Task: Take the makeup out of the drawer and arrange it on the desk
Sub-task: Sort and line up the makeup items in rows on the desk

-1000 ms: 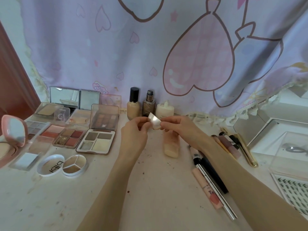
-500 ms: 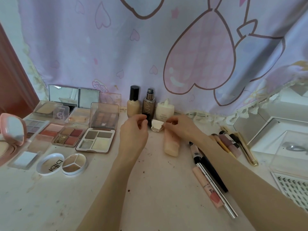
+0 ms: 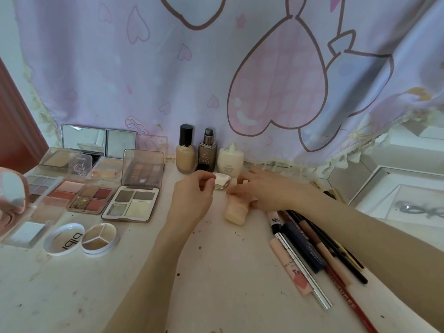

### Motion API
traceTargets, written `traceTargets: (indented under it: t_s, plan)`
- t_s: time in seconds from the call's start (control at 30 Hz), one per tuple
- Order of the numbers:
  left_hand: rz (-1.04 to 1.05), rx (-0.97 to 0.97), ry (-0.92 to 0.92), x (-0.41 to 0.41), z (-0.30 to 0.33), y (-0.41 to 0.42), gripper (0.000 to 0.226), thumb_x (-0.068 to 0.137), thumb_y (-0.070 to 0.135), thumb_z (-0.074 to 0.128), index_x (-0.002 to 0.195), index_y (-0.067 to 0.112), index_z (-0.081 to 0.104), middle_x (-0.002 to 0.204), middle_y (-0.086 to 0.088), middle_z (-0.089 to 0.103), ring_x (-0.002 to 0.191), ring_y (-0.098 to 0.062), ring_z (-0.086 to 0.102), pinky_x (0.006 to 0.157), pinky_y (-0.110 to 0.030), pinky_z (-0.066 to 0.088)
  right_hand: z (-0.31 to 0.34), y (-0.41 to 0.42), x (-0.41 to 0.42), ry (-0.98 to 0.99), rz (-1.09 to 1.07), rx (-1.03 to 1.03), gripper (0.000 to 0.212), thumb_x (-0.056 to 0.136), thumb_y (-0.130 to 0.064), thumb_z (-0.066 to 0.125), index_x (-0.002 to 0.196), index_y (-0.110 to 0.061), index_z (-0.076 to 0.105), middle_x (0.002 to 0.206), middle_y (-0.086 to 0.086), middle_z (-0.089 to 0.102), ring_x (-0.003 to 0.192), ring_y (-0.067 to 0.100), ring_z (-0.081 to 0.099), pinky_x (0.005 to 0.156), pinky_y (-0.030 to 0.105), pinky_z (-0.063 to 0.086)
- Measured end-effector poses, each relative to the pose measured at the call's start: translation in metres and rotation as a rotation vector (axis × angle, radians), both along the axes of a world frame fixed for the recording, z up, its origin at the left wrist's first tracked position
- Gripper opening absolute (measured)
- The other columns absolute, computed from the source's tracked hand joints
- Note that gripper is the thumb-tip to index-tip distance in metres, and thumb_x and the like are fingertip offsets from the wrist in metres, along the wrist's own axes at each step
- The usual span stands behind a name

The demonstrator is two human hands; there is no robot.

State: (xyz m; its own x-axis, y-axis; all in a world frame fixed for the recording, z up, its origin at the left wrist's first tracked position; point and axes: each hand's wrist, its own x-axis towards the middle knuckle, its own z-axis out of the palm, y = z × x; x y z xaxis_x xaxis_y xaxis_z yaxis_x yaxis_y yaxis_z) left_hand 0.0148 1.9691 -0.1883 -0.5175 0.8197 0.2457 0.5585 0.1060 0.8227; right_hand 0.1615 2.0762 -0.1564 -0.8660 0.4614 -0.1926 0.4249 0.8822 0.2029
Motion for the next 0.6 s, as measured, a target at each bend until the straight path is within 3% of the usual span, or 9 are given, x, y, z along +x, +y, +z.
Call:
traceTargets:
  t_s: [0.2, 0.3, 0.47, 0.53, 0.6]
  plan:
    - [0.006, 0.037, -0.011, -0.002, 0.0, 0.0, 0.018, 0.093, 0.021, 0.05, 0.104, 0.021, 0.065, 0.09, 0.005, 0.069, 0.077, -0.006, 0.057, 0.066, -0.018, 0.041, 0.009, 0.004, -0.008, -0.056, 0.038, -0.013, 0.056, 0.08, -0.03, 0.063, 0.132, -0.032, 0.041, 0.13, -0.003, 0.043, 0.114, 0.018, 0.039, 0.093, 0.034, 0.041]
    - [0.0, 0.031, 0.004, -0.002, -0.001, 0.001, 0.019, 0.094, 0.022, 0.049, 0.105, 0.022, 0.065, 0.091, 0.005, 0.069, 0.077, -0.007, 0.057, 0.064, -0.017, 0.04, 0.009, 0.004, -0.005, -0.015, 0.011, -0.058, 0.05, 0.075, -0.032, 0.064, 0.121, -0.028, 0.045, 0.119, -0.005, 0.05, 0.11, 0.017, 0.042, 0.089, 0.034, 0.042]
    - [-0.017, 0.097, -0.021, -0.001, 0.002, -0.001, 0.015, 0.093, 0.024, 0.051, 0.101, 0.025, 0.064, 0.083, 0.013, 0.066, 0.071, 0.006, 0.055, 0.06, -0.013, 0.041, 0.011, 0.006, 0.007, 0.16, -0.075, -0.149, 0.042, 0.073, -0.034, 0.067, 0.105, -0.028, 0.041, 0.104, -0.005, 0.047, 0.095, 0.016, 0.049, 0.07, 0.029, 0.039]
    - [-0.062, 0.16, -0.047, 0.001, 0.006, -0.003, 0.015, 0.092, 0.028, 0.053, 0.104, 0.026, 0.061, 0.08, 0.017, 0.061, 0.073, 0.011, 0.053, 0.059, -0.01, 0.042, 0.015, 0.004, 0.011, 0.273, -0.115, -0.192, 0.043, 0.073, -0.033, 0.067, 0.108, -0.027, 0.043, 0.1, -0.006, 0.049, 0.091, 0.015, 0.05, 0.071, 0.03, 0.041]
    - [-0.159, 0.189, -0.042, 0.004, 0.01, -0.005, 0.024, 0.09, 0.029, 0.056, 0.113, 0.025, 0.056, 0.088, 0.011, 0.059, 0.076, 0.006, 0.054, 0.063, -0.006, 0.041, 0.02, -0.002, 0.011, 0.431, -0.152, -0.293, 0.042, 0.073, -0.032, 0.069, 0.108, -0.028, 0.046, 0.099, -0.008, 0.052, 0.088, 0.012, 0.052, 0.073, 0.028, 0.044]
